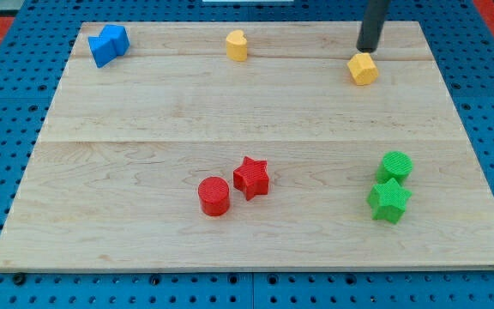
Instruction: Move your arm to green circle
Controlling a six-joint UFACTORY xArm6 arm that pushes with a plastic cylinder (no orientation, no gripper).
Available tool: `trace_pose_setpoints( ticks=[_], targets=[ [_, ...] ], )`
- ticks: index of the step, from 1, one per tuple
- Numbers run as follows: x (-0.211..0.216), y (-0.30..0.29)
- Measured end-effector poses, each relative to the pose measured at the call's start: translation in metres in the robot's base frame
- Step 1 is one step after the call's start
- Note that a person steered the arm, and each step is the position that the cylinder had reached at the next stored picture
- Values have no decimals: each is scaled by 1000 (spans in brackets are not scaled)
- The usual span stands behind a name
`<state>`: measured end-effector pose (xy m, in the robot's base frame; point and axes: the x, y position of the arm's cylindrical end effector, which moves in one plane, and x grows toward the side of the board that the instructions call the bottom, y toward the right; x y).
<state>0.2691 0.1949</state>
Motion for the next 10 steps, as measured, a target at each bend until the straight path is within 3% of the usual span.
trace_pose_setpoints(
  ticks=[2, 3, 4, 7, 8, 9, 10],
  targets=[
    [17, 39],
    [31, -10],
    [35, -10],
    [70, 94],
    [135, 136],
    [230, 122],
    [252, 84]
  ],
)
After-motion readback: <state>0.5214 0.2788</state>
